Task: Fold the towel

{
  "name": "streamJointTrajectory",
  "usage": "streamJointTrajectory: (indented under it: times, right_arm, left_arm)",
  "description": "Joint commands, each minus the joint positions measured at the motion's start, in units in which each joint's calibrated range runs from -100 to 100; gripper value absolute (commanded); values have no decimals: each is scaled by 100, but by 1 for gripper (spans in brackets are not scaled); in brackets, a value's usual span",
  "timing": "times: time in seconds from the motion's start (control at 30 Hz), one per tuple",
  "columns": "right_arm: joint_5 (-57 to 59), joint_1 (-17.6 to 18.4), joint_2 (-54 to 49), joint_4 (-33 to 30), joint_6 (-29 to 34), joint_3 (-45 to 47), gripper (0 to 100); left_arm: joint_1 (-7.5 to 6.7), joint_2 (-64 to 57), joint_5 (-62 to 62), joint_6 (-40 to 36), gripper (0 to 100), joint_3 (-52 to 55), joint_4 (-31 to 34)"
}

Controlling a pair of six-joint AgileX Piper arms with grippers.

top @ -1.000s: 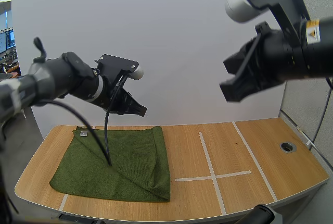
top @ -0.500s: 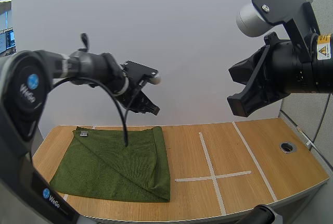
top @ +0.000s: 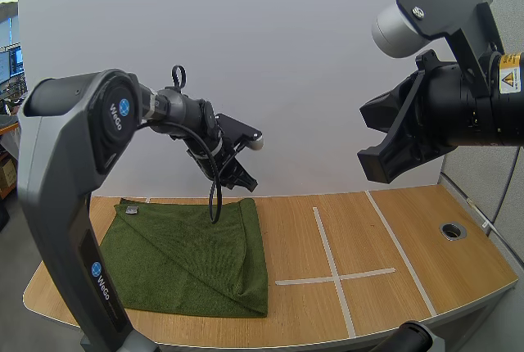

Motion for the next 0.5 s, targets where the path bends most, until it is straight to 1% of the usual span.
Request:
streamJointTrajectory:
  times: [0.0, 0.13, 0.43, 0.47]
  right_arm:
    - [0, -19, -45, -55, 15, 24, 0]
    - [0, -19, -45, -55, 15, 24, 0]
    - [0, -36, -45, -54, 15, 24, 0]
    - [0, -46, -45, -54, 15, 24, 0]
  left_arm:
    - [-22, 501, -655, -121, 0, -48, 55]
    - [-22, 713, -904, -121, 0, -60, 41]
    - [-22, 1016, -1414, -130, 0, -60, -206]
    - [-22, 1043, -1462, -130, 4, -60, -261]
